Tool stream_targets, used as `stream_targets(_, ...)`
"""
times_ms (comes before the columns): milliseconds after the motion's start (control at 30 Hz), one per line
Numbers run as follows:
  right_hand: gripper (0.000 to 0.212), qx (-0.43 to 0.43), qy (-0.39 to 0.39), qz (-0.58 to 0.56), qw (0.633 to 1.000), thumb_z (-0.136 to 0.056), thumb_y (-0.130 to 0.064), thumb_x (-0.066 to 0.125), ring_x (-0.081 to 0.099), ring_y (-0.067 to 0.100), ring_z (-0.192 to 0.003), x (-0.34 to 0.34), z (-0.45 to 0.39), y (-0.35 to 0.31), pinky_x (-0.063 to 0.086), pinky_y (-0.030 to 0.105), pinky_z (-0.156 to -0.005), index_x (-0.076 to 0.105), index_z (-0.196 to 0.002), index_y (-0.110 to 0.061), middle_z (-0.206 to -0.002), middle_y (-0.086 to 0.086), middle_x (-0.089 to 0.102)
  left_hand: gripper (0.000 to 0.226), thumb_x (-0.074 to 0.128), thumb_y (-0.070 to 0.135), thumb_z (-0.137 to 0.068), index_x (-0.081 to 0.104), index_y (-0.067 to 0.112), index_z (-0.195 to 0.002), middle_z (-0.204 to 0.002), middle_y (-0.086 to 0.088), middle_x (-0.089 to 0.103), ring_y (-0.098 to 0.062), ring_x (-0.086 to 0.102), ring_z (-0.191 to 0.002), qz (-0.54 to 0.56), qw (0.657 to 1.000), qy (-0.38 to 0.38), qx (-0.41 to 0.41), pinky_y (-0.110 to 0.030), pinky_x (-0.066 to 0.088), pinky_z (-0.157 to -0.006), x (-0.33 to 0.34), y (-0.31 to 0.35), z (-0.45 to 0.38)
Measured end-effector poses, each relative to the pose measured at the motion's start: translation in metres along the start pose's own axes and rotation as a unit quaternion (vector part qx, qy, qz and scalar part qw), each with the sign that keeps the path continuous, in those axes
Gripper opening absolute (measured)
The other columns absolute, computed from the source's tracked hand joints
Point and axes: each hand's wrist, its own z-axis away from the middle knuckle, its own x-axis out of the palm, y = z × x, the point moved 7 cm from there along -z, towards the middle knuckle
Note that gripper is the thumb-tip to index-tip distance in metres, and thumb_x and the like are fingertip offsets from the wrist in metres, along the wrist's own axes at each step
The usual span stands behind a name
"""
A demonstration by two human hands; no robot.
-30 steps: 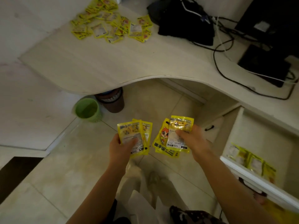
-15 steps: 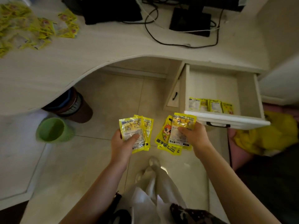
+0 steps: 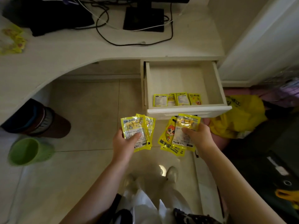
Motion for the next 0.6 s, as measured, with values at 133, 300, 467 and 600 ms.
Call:
stream_targets(133, 0.018, -0.002, -0.011, 0.006, 1.000, -0.085, -0.001, 0.065, 0.067, 0.024, -0.086, -0.047, -0.035, -0.008, 0.054, 0.031, -0.068, 0.062, -0.101, -0.008, -0.097, 0.008, 0.068, 0.027, 0.077, 0.011, -0.076, 0.063, 0.012, -0.099, -0.090, -0.001, 0.072, -0.012, 0.069, -0.074, 0.005, 1.000, 0.015, -0.018, -0.026, 0.053, -0.063, 0.057, 0.000, 0.007)
stream_targets(300, 0.023, -0.006, -0.028, 0.029, 0.999, -0.086, -0.005, 0.065, 0.068, 0.026, -0.093, -0.089, -0.078, -0.023, 0.057, 0.038, -0.077, 0.062, -0.109, -0.006, -0.104, 0.009, 0.070, 0.029, 0.077, 0.009, -0.076, 0.062, 0.010, -0.102, -0.090, -0.001, 0.071, -0.013, 0.068, -0.074, 0.019, 0.999, 0.028, -0.020, -0.028, 0.053, -0.064, 0.113, 0.007, 0.009)
stream_targets(467, 0.012, -0.010, -0.029, 0.051, 0.998, -0.086, -0.008, 0.066, 0.069, 0.028, -0.092, -0.113, -0.113, -0.040, 0.056, 0.047, -0.085, 0.060, -0.096, -0.013, -0.100, 0.010, 0.070, 0.029, 0.077, 0.010, -0.077, 0.062, 0.011, -0.101, -0.090, 0.000, 0.071, -0.014, 0.069, -0.076, 0.016, 0.999, 0.030, -0.025, -0.029, 0.054, -0.067, 0.149, 0.017, -0.003)
stream_targets(600, 0.015, -0.002, -0.023, 0.049, 0.999, -0.084, -0.008, 0.069, 0.071, 0.029, -0.089, -0.119, -0.141, -0.051, 0.057, 0.053, -0.083, 0.061, -0.084, -0.021, -0.098, 0.011, 0.072, 0.027, 0.077, 0.011, -0.076, 0.062, 0.013, -0.098, -0.091, -0.001, 0.071, -0.016, 0.070, -0.080, -0.005, 1.000, 0.023, -0.020, -0.032, 0.056, -0.072, 0.168, 0.027, -0.025)
